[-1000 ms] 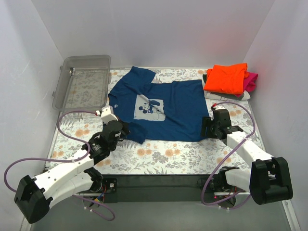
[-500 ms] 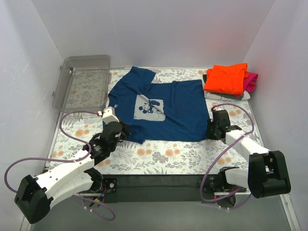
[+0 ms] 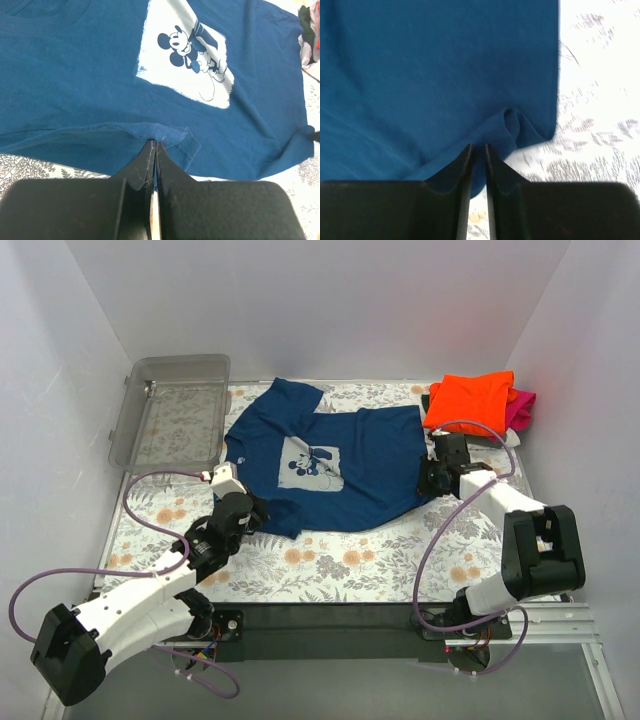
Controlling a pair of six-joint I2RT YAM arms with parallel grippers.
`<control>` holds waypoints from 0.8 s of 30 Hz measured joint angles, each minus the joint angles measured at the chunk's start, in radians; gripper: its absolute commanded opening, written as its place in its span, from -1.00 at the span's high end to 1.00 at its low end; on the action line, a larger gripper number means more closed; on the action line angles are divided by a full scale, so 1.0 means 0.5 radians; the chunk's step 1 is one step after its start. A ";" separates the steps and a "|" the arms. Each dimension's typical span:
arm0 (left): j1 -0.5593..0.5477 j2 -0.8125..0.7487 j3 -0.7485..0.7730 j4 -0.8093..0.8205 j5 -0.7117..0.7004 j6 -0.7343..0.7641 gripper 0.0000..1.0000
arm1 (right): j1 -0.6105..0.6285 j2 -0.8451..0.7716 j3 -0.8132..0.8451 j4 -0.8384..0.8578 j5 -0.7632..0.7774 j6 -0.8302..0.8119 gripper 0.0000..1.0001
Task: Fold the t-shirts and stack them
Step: Flatten the tshirt out
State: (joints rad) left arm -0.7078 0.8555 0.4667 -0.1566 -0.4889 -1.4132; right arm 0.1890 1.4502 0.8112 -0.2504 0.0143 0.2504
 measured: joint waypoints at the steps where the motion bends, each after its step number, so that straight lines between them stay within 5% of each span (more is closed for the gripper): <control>1: 0.003 0.005 0.000 0.001 0.001 0.000 1.00 | 0.000 0.055 0.048 -0.001 -0.033 -0.007 0.61; 13: 0.027 0.164 -0.001 0.026 0.031 -0.001 1.00 | 0.002 -0.233 -0.001 0.040 -0.090 -0.036 0.17; 24: 0.040 0.266 -0.001 0.099 0.095 0.006 1.00 | 0.002 -0.504 -0.257 0.004 0.067 -0.036 0.10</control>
State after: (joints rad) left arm -0.6880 0.9882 0.4664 -0.1070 -0.4416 -1.4101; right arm 0.1902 1.1984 0.6827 -0.2485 0.0479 0.2325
